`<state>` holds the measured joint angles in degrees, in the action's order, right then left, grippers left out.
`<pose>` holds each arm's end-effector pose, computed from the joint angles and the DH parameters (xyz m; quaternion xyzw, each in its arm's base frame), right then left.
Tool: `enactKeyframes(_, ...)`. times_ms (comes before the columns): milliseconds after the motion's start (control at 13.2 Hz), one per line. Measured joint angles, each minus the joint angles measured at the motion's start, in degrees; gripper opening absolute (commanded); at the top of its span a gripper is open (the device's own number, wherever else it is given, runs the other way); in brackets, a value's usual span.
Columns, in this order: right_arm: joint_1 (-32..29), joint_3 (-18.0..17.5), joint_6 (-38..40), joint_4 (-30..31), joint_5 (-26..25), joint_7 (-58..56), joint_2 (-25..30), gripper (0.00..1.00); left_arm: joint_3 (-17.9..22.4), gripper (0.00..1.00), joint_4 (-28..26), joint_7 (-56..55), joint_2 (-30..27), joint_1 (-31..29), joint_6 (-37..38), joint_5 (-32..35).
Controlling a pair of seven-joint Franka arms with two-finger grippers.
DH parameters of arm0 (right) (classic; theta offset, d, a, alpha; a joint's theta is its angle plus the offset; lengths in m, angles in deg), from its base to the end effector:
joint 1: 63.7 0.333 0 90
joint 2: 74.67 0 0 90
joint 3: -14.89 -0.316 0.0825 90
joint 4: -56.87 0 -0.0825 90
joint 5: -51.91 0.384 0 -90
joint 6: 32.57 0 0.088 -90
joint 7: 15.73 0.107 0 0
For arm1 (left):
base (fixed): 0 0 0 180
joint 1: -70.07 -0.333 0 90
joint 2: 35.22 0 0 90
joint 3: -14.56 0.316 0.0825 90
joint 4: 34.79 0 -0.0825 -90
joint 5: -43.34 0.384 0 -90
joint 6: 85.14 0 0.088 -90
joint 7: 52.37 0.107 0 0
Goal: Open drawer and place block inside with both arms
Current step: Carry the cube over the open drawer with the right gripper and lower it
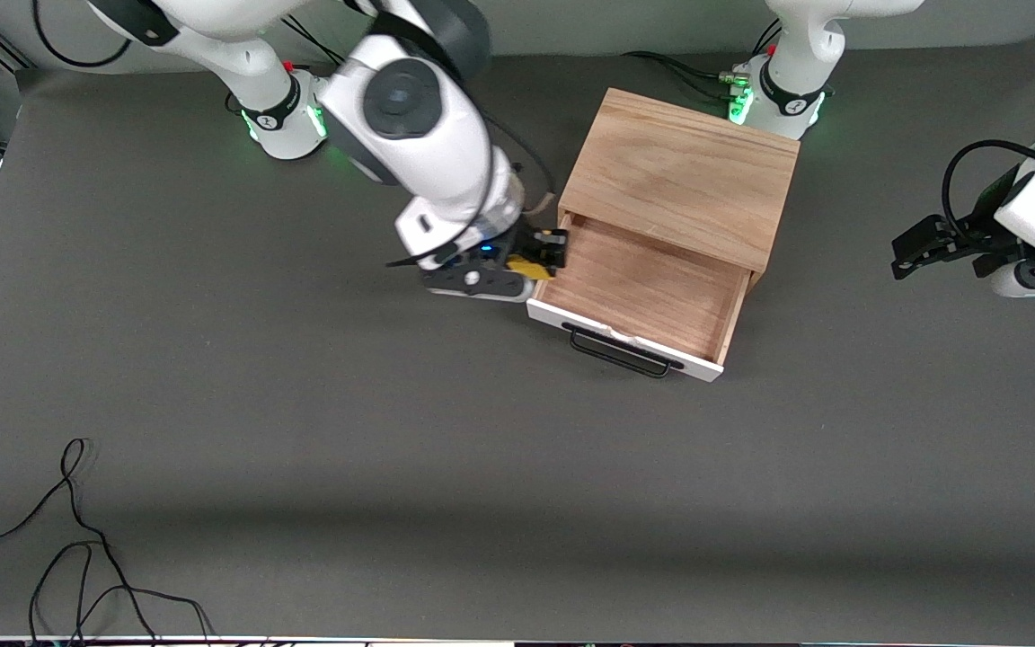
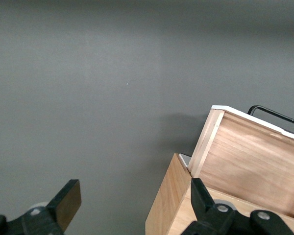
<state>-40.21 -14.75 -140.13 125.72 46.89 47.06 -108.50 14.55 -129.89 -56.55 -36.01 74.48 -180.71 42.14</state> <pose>0.5158 0.5125 0.4849 -0.9851 0.1213 0.0377 0.1159 0.5558 -0.0450 0.5985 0.9999 -0.0012 0.0102 0.0112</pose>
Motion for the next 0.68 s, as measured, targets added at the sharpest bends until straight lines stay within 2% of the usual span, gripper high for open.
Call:
enactKeyframes(380,6.9,0.0,-2.1,-2.8,-7.3,7.1,-8.3,0.17,0.0,1.00,0.4,1.0,0.3,0.0,0.0,0.0)
enactKeyframes(684,9.1,0.2,-3.9,-3.9,-10.8,10.7,-12.4,0.18,0.0,1.00,0.4,1.2,0.5,0.0,0.0,0.0)
